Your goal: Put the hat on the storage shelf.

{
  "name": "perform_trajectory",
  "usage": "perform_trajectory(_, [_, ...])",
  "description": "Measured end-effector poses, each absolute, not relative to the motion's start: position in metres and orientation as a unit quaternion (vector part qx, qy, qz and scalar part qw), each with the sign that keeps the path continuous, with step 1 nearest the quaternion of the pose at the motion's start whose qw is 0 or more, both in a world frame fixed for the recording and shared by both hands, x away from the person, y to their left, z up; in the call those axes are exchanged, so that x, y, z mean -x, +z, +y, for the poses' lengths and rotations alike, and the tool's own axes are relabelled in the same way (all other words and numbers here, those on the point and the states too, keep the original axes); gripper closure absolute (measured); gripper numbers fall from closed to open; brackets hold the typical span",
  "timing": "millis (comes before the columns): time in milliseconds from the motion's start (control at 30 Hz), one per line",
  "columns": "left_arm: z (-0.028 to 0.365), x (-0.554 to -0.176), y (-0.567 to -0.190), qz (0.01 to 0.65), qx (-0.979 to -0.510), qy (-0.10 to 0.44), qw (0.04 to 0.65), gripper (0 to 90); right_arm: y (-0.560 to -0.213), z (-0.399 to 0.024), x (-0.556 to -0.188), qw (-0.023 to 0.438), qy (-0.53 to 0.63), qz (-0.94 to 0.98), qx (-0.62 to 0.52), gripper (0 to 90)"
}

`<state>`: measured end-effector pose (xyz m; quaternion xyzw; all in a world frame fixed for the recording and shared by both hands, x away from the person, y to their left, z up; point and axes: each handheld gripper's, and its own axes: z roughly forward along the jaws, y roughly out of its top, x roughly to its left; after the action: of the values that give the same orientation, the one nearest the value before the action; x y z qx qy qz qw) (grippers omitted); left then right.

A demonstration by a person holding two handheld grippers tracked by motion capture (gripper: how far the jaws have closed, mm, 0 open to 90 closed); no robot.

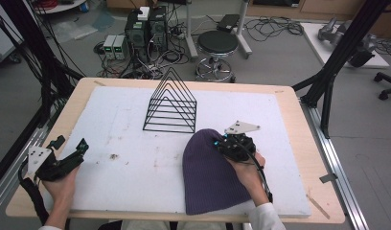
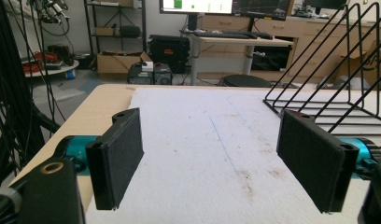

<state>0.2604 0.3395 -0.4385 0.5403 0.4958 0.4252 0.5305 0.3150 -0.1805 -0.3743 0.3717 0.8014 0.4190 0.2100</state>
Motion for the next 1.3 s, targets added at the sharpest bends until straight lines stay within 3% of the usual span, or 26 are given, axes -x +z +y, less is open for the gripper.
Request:
perform_trajectory(433, [0.340, -0.260, -0.438, 0.495, -0.541, 0.425, 0.530, 22.8, -0.344, -0.194, -0.286, 0.341, 0.537, 0.707, -0.309, 76.7])
perform_trajectory(467, [0.340, -0.260, -0.438, 0.496, -0.542, 0.424, 0.530, 22.7, -0.341, -0.193, -0.282, 0.382, 0.536, 0.692, -0.297, 76.5])
perform_trajectory(500, [0.340, -0.260, -0.438, 0.497, -0.543, 0.423, 0.529, 22.7, -0.341, -0.193, -0.282, 0.382, 0.536, 0.692, -0.297, 76.5])
perform_trajectory(567, [0.341, -0.260, -0.438, 0.497, -0.541, 0.424, 0.530, 22.7, -0.336, -0.194, -0.279, 0.424, 0.551, 0.661, -0.283, 76.6])
perform_trajectory(1033, [0.341, -0.260, -0.438, 0.497, -0.537, 0.422, 0.535, 22.2, -0.318, -0.193, -0.273, 0.481, 0.602, 0.576, -0.272, 76.4])
perform_trajectory(1300, [0.326, -0.267, -0.422, 0.458, -0.546, 0.360, 0.602, 18.4, -0.306, -0.190, -0.270, 0.487, 0.608, 0.568, -0.265, 76.4])
